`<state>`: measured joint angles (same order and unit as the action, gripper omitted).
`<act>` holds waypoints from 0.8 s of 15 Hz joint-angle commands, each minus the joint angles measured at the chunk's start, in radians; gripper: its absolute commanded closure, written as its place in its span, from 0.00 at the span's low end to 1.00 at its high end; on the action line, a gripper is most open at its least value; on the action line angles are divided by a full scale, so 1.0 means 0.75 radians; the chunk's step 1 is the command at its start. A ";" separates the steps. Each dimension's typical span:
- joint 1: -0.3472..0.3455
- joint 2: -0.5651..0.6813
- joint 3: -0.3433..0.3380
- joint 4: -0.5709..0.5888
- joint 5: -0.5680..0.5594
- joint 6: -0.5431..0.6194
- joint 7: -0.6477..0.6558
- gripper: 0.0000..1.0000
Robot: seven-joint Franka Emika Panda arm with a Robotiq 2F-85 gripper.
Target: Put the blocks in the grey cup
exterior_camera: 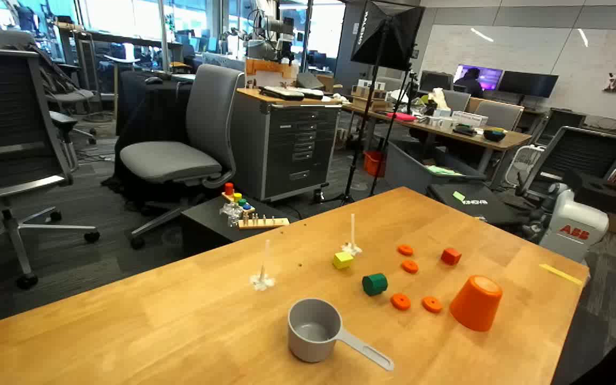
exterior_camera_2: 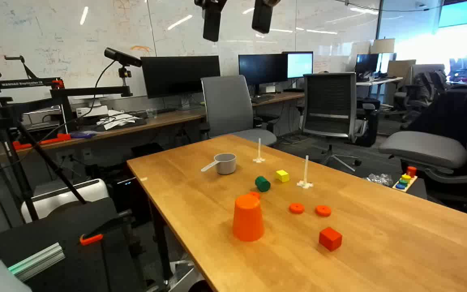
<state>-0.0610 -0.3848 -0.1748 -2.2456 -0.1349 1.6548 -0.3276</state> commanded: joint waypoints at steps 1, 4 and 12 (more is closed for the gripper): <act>-0.007 0.001 0.006 0.005 0.002 -0.002 -0.002 0.00; -0.004 0.053 0.008 0.045 0.000 -0.008 0.002 0.00; 0.072 0.661 0.159 0.537 0.038 -0.037 0.113 0.00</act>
<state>-0.0189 -0.0758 -0.0885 -2.0215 -0.1265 1.6608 -0.2902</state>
